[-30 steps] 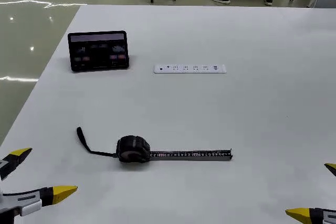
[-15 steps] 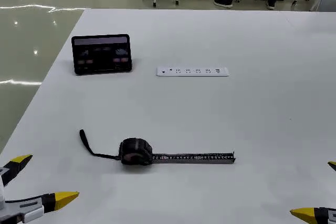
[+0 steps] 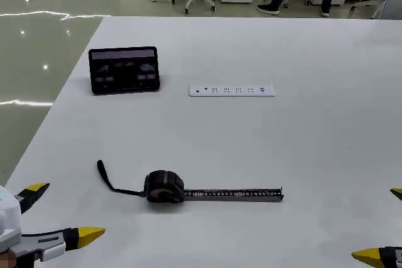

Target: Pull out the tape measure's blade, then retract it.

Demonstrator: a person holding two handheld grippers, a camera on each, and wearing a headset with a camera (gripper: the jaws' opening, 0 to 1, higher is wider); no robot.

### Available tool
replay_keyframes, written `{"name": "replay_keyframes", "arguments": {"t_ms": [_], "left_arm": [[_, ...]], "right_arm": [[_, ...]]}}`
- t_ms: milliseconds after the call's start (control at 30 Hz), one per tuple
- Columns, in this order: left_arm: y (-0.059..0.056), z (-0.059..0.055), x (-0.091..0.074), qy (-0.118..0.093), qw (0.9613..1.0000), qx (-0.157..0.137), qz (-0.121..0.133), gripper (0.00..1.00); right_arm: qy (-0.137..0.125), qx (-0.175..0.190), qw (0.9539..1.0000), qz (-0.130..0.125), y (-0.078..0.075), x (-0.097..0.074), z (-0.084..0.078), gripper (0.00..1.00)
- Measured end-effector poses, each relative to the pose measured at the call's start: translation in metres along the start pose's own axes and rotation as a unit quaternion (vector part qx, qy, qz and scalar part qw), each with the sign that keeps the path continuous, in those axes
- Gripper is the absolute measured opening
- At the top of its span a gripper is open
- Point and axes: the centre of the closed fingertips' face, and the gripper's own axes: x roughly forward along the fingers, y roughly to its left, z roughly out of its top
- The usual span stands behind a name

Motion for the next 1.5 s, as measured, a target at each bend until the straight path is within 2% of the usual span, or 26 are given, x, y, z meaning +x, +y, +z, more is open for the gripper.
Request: {"name": "replay_keyframes", "arguments": {"t_ms": [67, 100, 167, 233, 400, 467, 667, 833, 867, 1067, 1133, 1200, 1233, 1267, 1400, 1500], "left_arm": [[-0.004, 0.01, 0.004, -0.009, 1.0, 0.004, -0.001, 1.0], [-0.006, 0.013, 0.006, -0.01, 0.9999, 0.005, -0.001, 1.0], [-0.01, 0.018, 0.012, -0.012, 0.9999, 0.007, -0.002, 1.0], [-0.014, 0.017, 0.02, -0.01, 0.9999, 0.003, -0.003, 1.0], [-0.022, 0.016, 0.036, -0.001, 1.0, -0.003, 0.004, 1.0], [-0.028, 0.019, 0.042, -0.003, 1.0, -0.008, 0.004, 1.0], [-0.039, 0.031, 0.058, -0.006, 0.9995, -0.019, 0.023, 1.0], [-0.04, 0.033, 0.071, -0.006, 0.9979, -0.038, 0.051, 1.0], [-0.038, 0.031, 0.075, -0.007, 0.9976, -0.041, 0.055, 1.0], [-0.044, 0.03, 0.09, -0.009, 0.9957, -0.041, 0.083, 1.0], [-0.044, 0.029, 0.094, -0.014, 0.9939, -0.05, 0.097, 1.0], [-0.044, 0.028, 0.096, -0.031, 0.9898, -0.064, 0.123, 1.0], [-0.051, 0.024, 0.1, -0.027, 0.9909, -0.063, 0.116, 1.0], [-0.054, 0.022, 0.103, -0.026, 0.9908, -0.063, 0.116, 1.0], [-0.057, 0.016, 0.114, -0.019, 0.9898, -0.064, 0.126, 1.0], [-0.058, 0.016, 0.12, -0.024, 0.9882, -0.066, 0.136, 1.0]], "right_arm": [[0.013, -0.016, 0.9997, -0.01, -0.009, 0.002, 0.001, 1.0], [0.011, -0.015, 0.9998, -0.011, -0.011, 0.004, 0.003, 1.0], [0.011, -0.005, 0.9999, 0.002, -0.012, 0.007, 0.007, 1.0], [0.016, -0.022, 0.9996, 0.006, -0.014, 0.012, 0.01, 1.0], [0.027, -0.044, 0.9983, 0.026, -0.011, 0.022, 0.021, 1.0], [0.041, -0.064, 0.9963, 0.041, -0.007, 0.028, 0.024, 1.0], [0.041, -0.084, 0.9933, 0.068, 0.001, 0.042, 0.042, 1.0], [0.049, -0.108, 0.989, 0.089, 0.01, 0.056, 0.05, 1.0], [0.051, -0.112, 0.988, 0.093, 0.012, 0.059, 0.051, 1.0], [0.062, -0.13, 0.9829, 0.114, 0.019, 0.077, 0.055, 1.0], [0.066, -0.133, 0.9816, 0.12, 0.021, 0.082, 0.058, 1.0], [0.07, -0.14, 0.9796, 0.126, 0.023, 0.088, 0.06, 1.0], [0.073, -0.146, 0.9781, 0.129, 0.022, 0.092, 0.06, 0.99], [0.075, -0.151, 0.9771, 0.131, 0.022, 0.094, 0.06, 0.98], [0.079, -0.161, 0.974, 0.138, 0.018, 0.107, 0.063, 0.98], [0.082, -0.165, 0.9723, 0.144, 0.018, 0.114, 0.066, 0.98]]}}
